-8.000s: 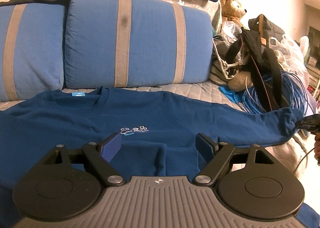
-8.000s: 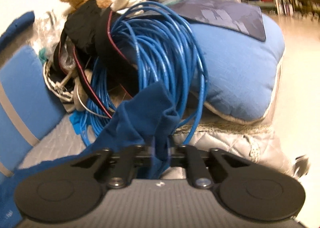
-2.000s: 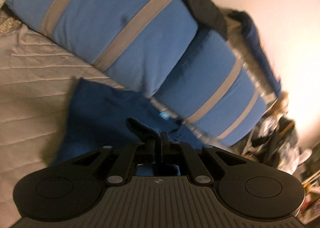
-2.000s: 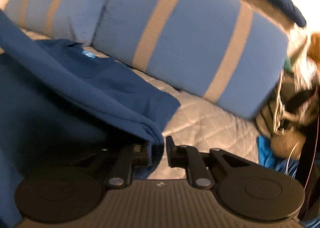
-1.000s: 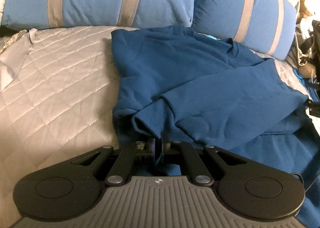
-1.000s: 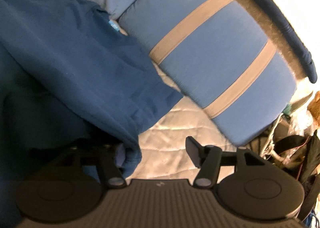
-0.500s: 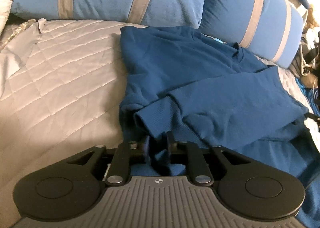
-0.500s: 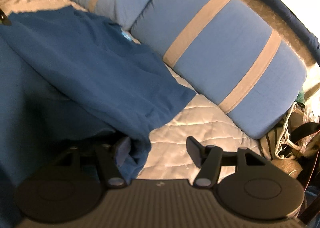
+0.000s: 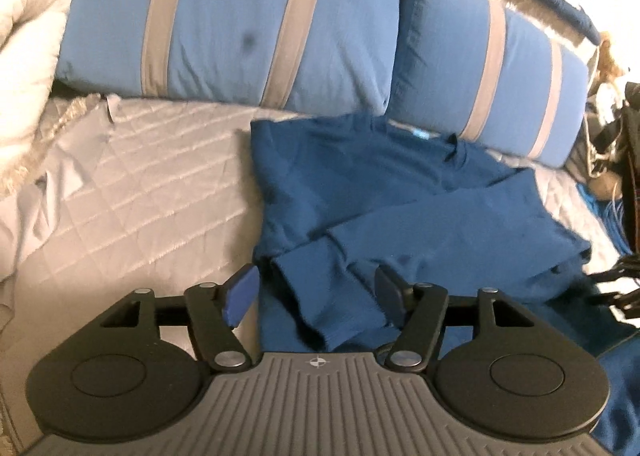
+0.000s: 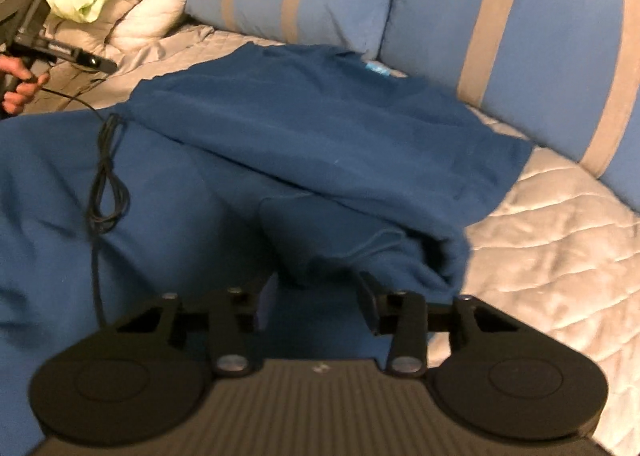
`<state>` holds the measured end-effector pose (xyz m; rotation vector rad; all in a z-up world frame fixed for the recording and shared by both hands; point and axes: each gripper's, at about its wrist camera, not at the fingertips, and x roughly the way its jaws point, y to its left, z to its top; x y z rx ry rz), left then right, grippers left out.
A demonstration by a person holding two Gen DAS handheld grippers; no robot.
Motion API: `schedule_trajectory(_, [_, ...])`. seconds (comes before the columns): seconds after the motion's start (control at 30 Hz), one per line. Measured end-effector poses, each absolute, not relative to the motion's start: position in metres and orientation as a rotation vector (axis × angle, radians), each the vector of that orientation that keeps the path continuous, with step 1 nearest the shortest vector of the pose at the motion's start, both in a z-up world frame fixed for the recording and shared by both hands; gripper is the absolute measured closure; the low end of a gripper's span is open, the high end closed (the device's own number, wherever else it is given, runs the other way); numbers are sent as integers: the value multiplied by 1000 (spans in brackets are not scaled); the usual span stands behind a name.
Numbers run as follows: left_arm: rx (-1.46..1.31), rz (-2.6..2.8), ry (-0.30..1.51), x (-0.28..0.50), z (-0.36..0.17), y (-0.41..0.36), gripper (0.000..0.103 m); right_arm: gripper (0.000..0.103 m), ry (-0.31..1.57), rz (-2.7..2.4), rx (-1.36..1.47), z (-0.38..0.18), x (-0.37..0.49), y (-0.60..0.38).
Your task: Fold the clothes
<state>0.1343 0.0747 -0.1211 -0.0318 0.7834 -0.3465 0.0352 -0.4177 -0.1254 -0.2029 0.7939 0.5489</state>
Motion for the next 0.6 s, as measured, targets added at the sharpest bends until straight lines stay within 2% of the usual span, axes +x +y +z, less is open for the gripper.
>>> schedule_trajectory(0.07, [-31,-347,774,132,-116,73,38,54,798,561,-173,-131,41,-413])
schedule_trajectory(0.1, [-29,-347,773,131,-115,72,38,63,799,565,-163,-132,43,-411])
schedule_trajectory(0.13, [-26,-347,772,131,-114,71,38,83,795,564,-167,-131,42,-411])
schedule_trajectory(0.2, [-21,-346,771,129,-112,71,38,95,788,562,-175,-129,40,-411])
schedule_trajectory(0.6, [-24,-335,766,125,-108,76,37,100,767,553,-211,-118,29,-419])
